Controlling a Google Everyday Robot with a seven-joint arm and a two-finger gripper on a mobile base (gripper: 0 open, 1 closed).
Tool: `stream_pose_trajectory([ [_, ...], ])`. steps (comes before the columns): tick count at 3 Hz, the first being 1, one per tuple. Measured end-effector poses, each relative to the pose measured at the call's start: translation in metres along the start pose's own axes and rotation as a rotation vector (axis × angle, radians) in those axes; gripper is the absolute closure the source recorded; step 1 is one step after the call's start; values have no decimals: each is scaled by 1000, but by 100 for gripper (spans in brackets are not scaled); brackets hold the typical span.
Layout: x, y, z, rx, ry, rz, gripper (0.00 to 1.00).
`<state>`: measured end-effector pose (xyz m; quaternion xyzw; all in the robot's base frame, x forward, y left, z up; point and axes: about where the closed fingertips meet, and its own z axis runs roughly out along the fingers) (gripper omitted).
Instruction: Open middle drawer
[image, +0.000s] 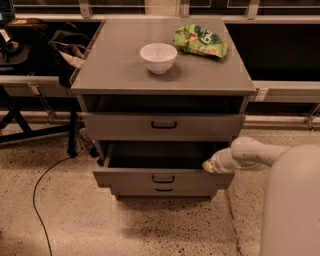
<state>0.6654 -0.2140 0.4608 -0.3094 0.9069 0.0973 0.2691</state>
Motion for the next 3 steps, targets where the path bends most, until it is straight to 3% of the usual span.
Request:
stream_pose_trajectory([
  [3, -56, 4, 15, -6, -82, -35, 100],
])
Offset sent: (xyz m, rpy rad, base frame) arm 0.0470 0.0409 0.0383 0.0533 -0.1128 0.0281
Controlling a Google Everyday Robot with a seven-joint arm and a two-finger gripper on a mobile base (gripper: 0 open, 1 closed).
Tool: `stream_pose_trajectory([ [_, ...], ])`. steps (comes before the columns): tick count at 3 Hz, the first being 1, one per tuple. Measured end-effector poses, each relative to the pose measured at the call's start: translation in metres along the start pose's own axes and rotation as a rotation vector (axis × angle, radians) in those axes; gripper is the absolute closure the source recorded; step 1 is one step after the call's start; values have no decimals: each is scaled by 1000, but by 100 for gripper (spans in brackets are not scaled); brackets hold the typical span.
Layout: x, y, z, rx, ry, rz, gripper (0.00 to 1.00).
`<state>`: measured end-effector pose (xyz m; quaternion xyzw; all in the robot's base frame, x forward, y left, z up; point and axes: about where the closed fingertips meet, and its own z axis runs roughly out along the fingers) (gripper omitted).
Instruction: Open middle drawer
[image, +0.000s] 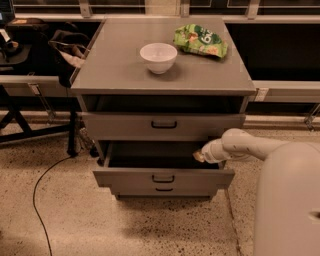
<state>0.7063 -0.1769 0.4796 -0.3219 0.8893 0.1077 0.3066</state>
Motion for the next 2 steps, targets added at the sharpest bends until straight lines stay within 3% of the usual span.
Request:
stream_pose_trajectory([
  [1, 4, 0, 26, -35, 73, 1, 100],
  [2, 5, 1, 26, -35, 74, 1, 100],
])
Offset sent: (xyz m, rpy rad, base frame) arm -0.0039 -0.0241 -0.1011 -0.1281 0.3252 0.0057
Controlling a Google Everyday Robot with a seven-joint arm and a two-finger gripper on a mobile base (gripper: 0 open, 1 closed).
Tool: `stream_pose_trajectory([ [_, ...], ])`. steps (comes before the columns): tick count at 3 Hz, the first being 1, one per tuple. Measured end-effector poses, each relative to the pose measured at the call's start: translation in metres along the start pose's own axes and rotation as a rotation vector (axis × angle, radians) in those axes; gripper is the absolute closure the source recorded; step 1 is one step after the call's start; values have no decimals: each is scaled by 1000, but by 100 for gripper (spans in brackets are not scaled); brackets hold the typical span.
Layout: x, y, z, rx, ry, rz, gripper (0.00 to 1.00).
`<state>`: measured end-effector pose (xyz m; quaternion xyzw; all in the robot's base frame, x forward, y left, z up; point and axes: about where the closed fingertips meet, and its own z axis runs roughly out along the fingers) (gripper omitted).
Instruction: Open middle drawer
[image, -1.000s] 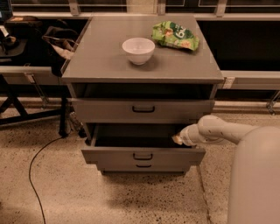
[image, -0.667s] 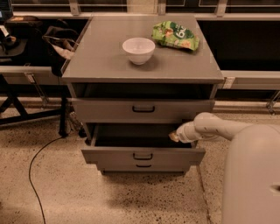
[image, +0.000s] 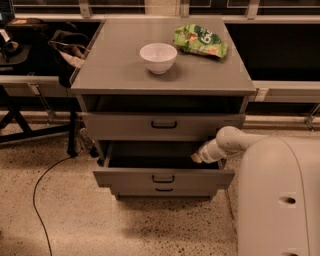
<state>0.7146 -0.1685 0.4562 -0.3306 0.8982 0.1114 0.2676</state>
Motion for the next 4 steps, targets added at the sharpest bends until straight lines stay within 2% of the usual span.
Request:
stream_pose_trajectory([
  [1, 32, -4, 20, -34, 100, 35, 100],
  [2, 56, -8, 28, -46, 155, 76, 100],
  [3, 103, -13, 28, -20, 192, 183, 100],
  [4, 105, -11, 27, -19, 196, 196, 100],
])
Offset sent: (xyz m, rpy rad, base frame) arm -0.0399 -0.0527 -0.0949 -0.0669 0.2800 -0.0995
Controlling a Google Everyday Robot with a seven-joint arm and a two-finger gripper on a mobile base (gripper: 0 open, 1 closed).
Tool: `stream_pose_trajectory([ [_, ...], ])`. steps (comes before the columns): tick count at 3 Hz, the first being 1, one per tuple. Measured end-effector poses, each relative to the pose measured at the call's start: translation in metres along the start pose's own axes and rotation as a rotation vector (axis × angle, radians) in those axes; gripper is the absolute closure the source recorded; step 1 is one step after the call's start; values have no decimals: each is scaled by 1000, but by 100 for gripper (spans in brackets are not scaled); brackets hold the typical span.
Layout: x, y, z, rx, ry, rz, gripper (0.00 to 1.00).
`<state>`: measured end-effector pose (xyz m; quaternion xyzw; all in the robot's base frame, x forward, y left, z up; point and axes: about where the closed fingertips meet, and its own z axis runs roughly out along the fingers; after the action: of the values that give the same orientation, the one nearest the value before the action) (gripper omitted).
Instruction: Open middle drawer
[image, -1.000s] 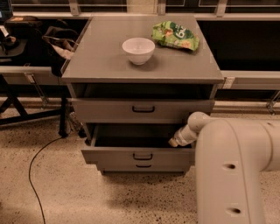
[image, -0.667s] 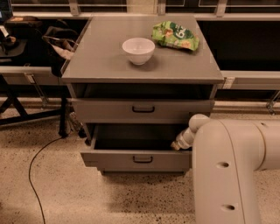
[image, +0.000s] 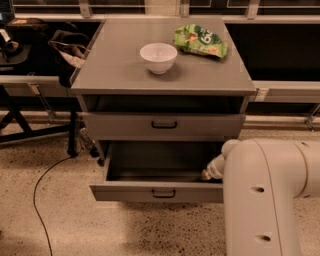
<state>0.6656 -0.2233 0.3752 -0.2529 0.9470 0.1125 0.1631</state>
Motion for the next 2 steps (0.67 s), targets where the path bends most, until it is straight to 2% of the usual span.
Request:
stream_pose_trajectory([
  [2, 5, 3, -8, 1, -10, 7, 100],
])
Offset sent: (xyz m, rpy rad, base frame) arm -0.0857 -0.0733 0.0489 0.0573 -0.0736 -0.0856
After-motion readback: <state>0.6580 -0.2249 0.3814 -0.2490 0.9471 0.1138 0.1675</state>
